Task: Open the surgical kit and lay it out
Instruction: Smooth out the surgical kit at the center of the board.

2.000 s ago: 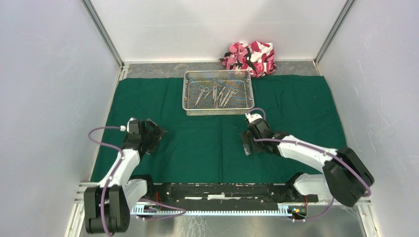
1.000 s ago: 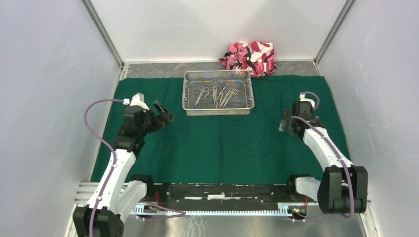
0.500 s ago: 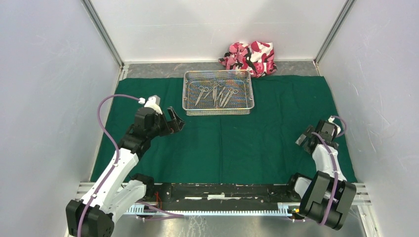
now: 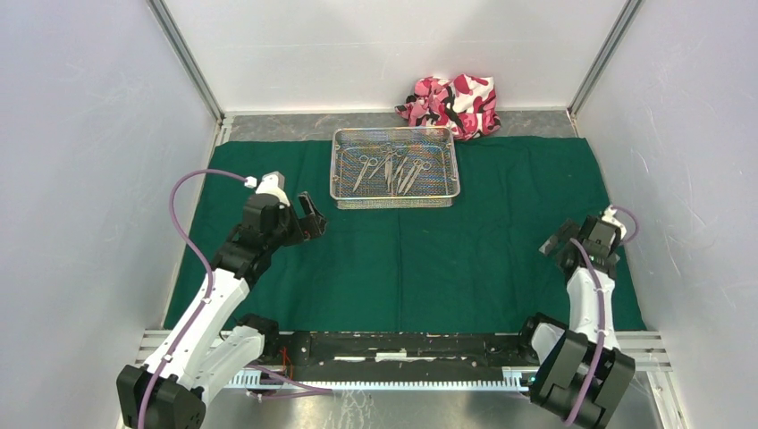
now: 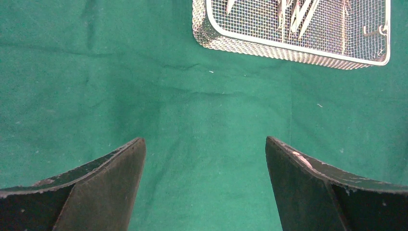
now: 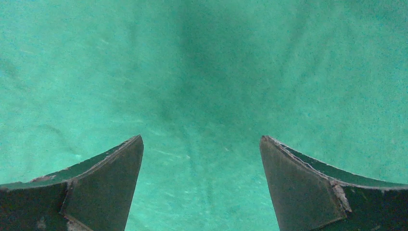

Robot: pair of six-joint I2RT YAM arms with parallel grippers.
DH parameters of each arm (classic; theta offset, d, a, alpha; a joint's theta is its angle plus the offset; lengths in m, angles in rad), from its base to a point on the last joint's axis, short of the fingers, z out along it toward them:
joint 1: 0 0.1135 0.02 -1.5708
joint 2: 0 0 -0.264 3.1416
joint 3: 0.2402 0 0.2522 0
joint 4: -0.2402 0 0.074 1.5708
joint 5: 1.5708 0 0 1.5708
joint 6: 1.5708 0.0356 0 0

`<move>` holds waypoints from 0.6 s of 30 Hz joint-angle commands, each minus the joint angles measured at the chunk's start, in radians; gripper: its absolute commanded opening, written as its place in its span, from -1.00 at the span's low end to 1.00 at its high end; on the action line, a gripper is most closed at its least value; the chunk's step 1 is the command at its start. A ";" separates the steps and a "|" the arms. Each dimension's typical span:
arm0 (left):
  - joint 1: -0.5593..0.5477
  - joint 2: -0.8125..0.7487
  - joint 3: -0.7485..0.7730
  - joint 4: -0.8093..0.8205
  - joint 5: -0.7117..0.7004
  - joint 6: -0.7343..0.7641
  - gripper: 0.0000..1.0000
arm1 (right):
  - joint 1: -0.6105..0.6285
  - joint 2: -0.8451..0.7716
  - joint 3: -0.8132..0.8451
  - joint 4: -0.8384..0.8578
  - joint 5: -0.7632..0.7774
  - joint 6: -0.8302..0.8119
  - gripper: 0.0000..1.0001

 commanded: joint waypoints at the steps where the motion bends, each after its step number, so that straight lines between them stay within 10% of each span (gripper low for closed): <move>1: -0.003 -0.006 0.044 -0.001 -0.033 0.043 0.99 | 0.104 0.062 0.146 0.081 0.000 -0.010 0.96; 6: -0.003 0.001 0.047 -0.006 -0.040 0.046 0.99 | 0.299 0.373 0.408 0.165 0.070 -0.033 0.96; 18: -0.003 0.013 0.056 -0.015 -0.029 0.049 0.99 | 0.329 1.076 1.194 0.163 0.040 0.009 0.96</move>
